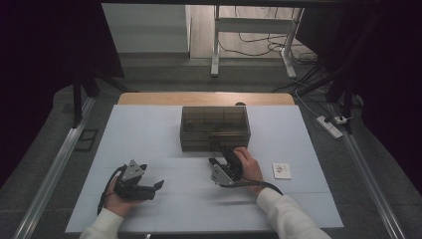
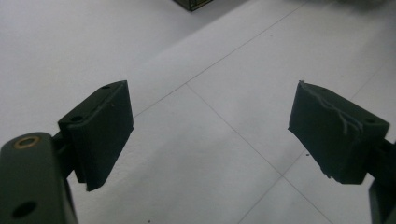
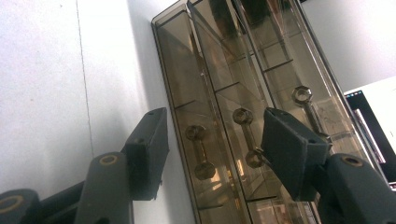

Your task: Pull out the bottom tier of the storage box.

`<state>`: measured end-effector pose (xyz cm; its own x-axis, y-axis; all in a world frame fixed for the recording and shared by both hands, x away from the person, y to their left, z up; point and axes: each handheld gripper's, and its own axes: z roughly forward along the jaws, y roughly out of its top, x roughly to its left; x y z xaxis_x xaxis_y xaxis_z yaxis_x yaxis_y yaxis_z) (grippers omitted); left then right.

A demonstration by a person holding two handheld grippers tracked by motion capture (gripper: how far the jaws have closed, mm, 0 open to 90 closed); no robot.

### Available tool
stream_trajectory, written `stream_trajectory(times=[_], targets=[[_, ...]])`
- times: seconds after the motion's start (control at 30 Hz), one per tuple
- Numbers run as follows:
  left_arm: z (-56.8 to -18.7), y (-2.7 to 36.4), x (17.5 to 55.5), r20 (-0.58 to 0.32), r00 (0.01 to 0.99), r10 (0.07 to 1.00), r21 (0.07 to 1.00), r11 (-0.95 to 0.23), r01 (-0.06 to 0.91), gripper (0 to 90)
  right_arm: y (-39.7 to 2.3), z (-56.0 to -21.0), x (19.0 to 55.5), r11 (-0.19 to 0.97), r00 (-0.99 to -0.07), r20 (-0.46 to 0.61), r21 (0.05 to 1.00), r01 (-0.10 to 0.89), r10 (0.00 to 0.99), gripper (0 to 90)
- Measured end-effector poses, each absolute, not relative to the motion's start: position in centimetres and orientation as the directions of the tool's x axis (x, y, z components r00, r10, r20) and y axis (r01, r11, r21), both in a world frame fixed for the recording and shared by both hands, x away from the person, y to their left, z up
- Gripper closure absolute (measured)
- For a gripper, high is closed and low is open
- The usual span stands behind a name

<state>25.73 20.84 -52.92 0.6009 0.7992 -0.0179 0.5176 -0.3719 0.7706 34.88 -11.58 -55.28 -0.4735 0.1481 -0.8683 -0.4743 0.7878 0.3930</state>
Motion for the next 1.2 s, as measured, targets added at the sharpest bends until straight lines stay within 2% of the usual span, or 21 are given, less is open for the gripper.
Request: stream_trajectory(times=[0.5,0.9,1.2], targets=[[-52.90,20.88,25.71,-0.016,0.600,0.800,0.772,-0.372,0.516,13.8,-11.45,-55.61,35.24,0.790,-0.463,-0.877,0.373,-0.487,0.129,44.0],[-52.86,20.91,25.67,-0.017,0.601,0.799,0.774,-0.370,0.513,13.8,-11.47,-55.99,34.98,0.809,-0.445,-0.891,0.322,-0.491,0.085,46.0],[-52.87,20.90,25.69,-0.016,0.601,0.799,0.773,-0.371,0.514,13.8,-11.52,-56.14,35.11,0.804,-0.443,-0.892,0.326,-0.498,0.087,51.1]])
